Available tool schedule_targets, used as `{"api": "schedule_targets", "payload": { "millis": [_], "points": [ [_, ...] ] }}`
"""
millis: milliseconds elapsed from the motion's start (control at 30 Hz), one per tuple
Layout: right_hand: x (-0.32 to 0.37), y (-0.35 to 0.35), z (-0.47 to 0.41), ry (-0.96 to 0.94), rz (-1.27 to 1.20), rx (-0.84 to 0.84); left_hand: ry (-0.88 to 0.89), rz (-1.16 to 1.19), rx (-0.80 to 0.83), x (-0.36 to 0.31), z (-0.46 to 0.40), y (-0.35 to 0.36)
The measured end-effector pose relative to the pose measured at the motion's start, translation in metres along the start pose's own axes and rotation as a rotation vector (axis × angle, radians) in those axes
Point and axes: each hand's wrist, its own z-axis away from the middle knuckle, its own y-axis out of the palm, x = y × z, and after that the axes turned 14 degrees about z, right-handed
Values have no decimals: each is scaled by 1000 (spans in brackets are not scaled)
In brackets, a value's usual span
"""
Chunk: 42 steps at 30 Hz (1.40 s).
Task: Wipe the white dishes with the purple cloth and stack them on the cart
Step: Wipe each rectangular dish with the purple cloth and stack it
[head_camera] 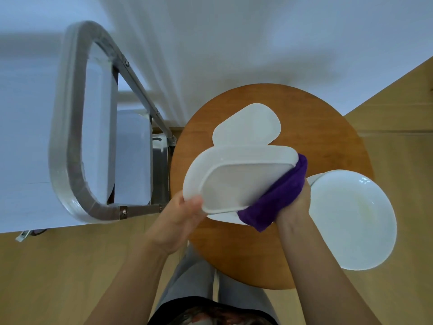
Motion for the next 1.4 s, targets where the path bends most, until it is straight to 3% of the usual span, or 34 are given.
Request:
{"api": "schedule_targets", "payload": {
  "millis": [67,167,300,400,567,700,800,1033,1200,1400],
  "points": [
    [-4,1,-2,-41,72,-65,28,-203,-62,4,-1,3],
    [0,5,6,-119,173,-181,53,-259,-178,7,-5,0],
    [5,8,8,-518,687,-478,26,-260,-124,1,-5,1],
    [0,15,20,-824,936,-436,-4,-307,-48,0,-3,15],
    [1,36,29,-810,1096,-234,2,-368,-135,5,-8,25],
    [-4,50,44,-895,1158,-210,22,-405,-208,4,-11,28],
    [-14,58,56,-924,1159,-215,87,-397,-176,9,-14,30],
    [-28,68,69,-987,1352,-167,171,-75,-272,17,-22,37],
    [-32,63,66,-1022,1394,-124,124,82,-464,21,-26,41],
    [-35,49,61,-1054,1354,-148,25,181,-529,24,-29,40]
  ]
}}
